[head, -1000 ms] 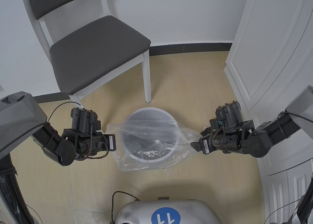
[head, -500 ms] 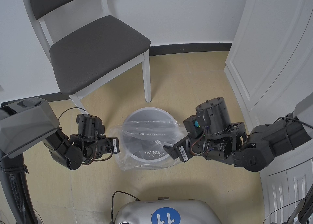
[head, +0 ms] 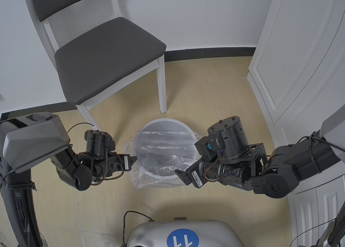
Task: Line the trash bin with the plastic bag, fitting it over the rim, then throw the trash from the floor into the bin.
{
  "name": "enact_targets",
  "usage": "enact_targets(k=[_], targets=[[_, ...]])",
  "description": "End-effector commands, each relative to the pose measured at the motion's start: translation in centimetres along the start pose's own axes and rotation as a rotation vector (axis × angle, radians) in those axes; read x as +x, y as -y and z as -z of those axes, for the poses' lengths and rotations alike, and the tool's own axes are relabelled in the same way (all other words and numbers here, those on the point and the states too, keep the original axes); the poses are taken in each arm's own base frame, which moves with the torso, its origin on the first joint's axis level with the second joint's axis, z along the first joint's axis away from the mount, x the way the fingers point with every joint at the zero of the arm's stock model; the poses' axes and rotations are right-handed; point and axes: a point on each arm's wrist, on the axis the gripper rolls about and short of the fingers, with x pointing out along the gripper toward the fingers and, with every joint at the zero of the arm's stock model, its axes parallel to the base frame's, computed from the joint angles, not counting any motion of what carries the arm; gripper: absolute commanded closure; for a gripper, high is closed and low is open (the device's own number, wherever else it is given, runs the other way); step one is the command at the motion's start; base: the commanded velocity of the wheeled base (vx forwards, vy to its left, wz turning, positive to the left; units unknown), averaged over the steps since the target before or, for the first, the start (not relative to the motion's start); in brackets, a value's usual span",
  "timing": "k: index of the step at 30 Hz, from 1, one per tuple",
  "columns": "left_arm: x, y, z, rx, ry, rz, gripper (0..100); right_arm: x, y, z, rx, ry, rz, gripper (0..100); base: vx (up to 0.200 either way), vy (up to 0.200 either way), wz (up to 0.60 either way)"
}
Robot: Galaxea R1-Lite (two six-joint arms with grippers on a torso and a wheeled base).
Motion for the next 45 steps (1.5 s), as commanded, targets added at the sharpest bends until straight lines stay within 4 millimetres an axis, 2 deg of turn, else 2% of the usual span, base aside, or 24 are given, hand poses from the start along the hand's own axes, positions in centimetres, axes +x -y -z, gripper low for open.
enact_targets(k=[1, 9, 11, 16, 19, 20, 22, 25, 31, 35, 45], targets=[[-4.0, -0.1, -1.6, 0.008, 0.050, 0.003, 0, 0.0, 0.2, 0.1, 0.001, -0.005, 0.005, 0, 0.000, 0.000, 0.00], [-11.1, 0.0, -2.1, 0.093, 0.074, 0.001, 0, 0.7, 0.5, 0.2, -0.010, -0.013, 0.014, 0, 0.000, 0.000, 0.00], [-11.8, 0.1, -2.0, 0.093, 0.068, 0.000, 0, 0.7, 0.4, 0.2, -0.015, -0.010, 0.015, 0, 0.000, 0.000, 0.00], [-17.2, -0.5, -2.4, 0.078, 0.148, 0.036, 0, 2.0, 0.2, -0.2, -0.023, -0.003, 0.015, 0, 0.000, 0.000, 0.00], [-21.4, -0.6, -2.6, 0.076, 0.237, 0.078, 0, 3.4, 0.1, -0.7, -0.018, 0.010, 0.011, 0, 0.000, 0.000, 0.00], [-21.4, -0.6, -2.6, 0.076, 0.237, 0.078, 0, 3.4, 0.1, -0.7, -0.018, 0.010, 0.011, 0, 0.000, 0.000, 0.00], [-25.3, -0.5, -2.6, 0.079, 0.298, 0.077, 0, 4.9, -0.2, -1.3, -0.052, 0.028, 0.011, 0, 0.000, 0.000, 0.00], [-29.0, -0.2, -2.5, 0.076, 0.346, 0.071, 0, 6.2, -0.1, -1.5, -0.096, 0.032, 0.007, 0, 0.000, 0.000, 0.00], [-35.0, -0.1, -1.8, -0.038, 0.436, 0.046, 0, 8.4, -0.5, -1.1, -0.146, 0.027, -0.013, 0, 0.000, 0.000, 0.00], [-37.1, 0.2, -0.5, -0.061, 0.457, 0.050, 0, 8.5, -0.7, -0.9, -0.150, 0.022, -0.017, 0, 0.000, 0.000, 0.00], [-38.6, 0.6, -0.5, -0.086, 0.517, 0.056, 0, 8.6, -0.6, -0.8, -0.148, 0.018, -0.013, 0, 0.000, 0.000, 0.00]])
